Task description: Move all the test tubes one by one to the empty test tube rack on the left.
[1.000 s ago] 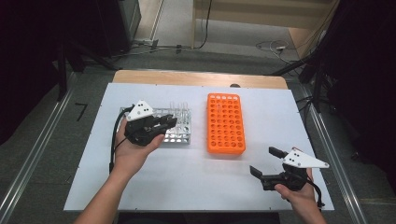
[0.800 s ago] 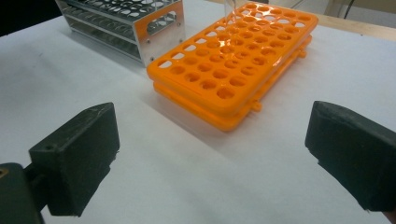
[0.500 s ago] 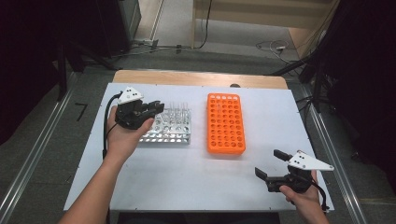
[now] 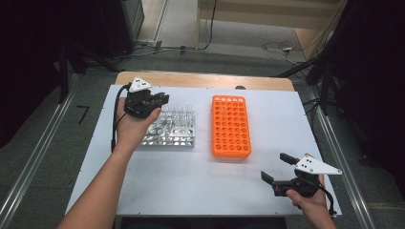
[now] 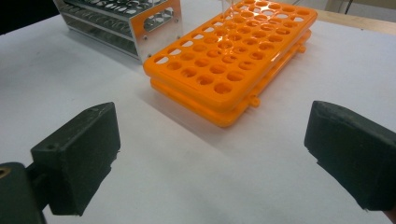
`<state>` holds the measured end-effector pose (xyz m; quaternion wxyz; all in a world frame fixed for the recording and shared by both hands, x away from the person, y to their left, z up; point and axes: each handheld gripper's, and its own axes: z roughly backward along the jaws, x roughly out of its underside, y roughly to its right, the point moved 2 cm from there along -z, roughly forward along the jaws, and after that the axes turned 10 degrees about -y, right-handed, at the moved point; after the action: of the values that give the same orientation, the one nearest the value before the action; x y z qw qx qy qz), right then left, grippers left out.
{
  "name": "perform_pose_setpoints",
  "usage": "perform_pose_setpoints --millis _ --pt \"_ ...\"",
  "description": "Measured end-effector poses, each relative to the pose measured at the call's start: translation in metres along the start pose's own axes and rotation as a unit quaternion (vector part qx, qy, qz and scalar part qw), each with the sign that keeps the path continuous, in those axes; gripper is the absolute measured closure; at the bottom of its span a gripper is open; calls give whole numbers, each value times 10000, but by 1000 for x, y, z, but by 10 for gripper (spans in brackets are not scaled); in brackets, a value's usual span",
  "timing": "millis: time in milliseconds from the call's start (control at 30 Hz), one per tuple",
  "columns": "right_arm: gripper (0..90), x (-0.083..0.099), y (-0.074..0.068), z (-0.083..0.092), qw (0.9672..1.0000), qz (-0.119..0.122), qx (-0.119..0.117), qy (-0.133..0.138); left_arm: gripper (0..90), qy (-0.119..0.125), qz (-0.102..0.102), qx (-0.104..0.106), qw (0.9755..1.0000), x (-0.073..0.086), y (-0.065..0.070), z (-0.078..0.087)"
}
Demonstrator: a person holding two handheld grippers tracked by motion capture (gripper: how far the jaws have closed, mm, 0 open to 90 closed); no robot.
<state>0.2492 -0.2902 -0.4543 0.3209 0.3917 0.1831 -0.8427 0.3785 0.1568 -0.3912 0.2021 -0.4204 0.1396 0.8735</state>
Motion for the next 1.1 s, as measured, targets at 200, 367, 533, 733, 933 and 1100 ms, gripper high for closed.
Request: perform_pose_setpoints --millis 200,367,533,733,933,1100 --pt "20 0 0 1 10000 -12 -5 14 757 -147 -48 -111 9998 2 -2 -13" --pt "20 0 1 1 10000 -19 0 27 757 -325 -79 -170 9993 5 -2 -23" --pt "20 0 1 1 10000 -26 -7 36 757 -483 -42 -183 9987 9 -3 -33" --pt "21 0 1 1 10000 -31 -2 38 756 -622 -1 -168 9979 16 -3 -42" --pt "22 -1 1 1 10000 -4 5 46 725 -719 260 -48 9971 21 -7 -46" --pt "23 -1 1 -1 10000 -22 5 22 496 -500 445 9 9978 24 -9 -39"
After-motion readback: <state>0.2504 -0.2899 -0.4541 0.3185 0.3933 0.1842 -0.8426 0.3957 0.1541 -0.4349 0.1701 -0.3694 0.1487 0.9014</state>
